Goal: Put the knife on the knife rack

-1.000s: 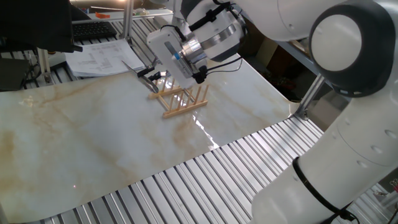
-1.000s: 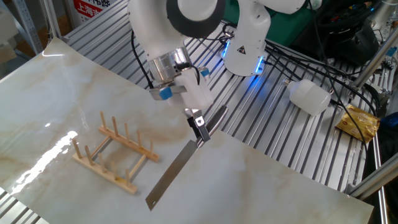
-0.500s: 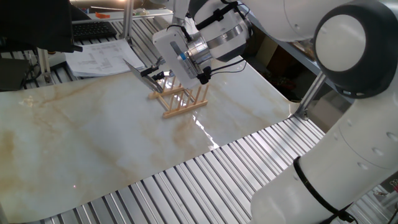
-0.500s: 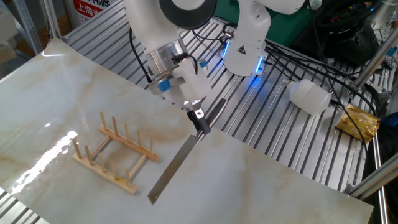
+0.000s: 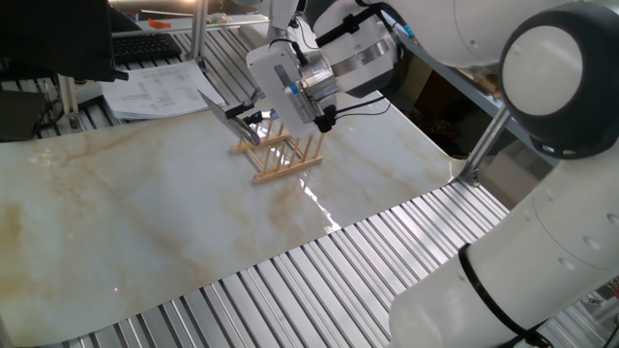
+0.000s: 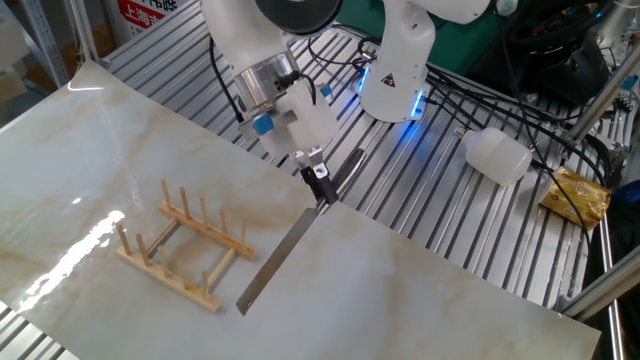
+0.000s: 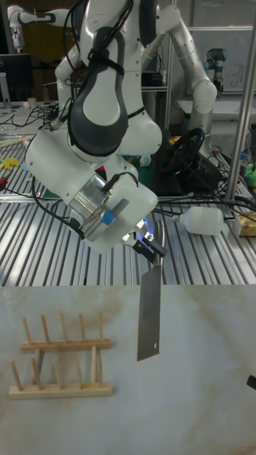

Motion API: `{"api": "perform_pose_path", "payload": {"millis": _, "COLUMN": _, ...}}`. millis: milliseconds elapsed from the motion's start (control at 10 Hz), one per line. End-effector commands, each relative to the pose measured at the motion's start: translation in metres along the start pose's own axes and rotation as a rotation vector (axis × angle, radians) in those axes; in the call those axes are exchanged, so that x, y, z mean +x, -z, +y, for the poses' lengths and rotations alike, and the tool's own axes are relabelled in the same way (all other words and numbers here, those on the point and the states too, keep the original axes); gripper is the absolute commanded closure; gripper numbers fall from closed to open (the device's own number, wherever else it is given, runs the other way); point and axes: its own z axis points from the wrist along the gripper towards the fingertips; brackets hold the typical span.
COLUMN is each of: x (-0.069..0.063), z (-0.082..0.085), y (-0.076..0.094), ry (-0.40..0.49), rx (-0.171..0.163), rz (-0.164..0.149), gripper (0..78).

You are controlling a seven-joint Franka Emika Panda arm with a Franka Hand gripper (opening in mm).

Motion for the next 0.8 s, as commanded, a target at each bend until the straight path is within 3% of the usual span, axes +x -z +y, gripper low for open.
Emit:
{"api": "perform_pose_path", "payload": {"millis": 100, "x": 0.003, "z": 0.000, "y": 0.006, "ry": 0.007, "rx": -0.009, "rz": -0.003, "gripper": 75.9}}
{"api": "perform_pose_path", "payload": {"millis": 400, "x": 0.005, "z": -0.002, "y": 0.014, "ry": 0.007, "rx": -0.026, "rz": -0.003, "gripper": 75.9}}
{"api": "perform_pose_path", "payload": {"millis": 600, "x": 0.007, "z": -0.003, "y": 0.021, "ry": 0.009, "rx": -0.019, "rz": -0.008, "gripper": 75.9}}
{"api": "perform_pose_path", "payload": {"millis": 800, "x": 0.009, "z": -0.005, "y": 0.029, "ry": 0.021, "rx": -0.025, "rz": -0.037, "gripper": 75.9}}
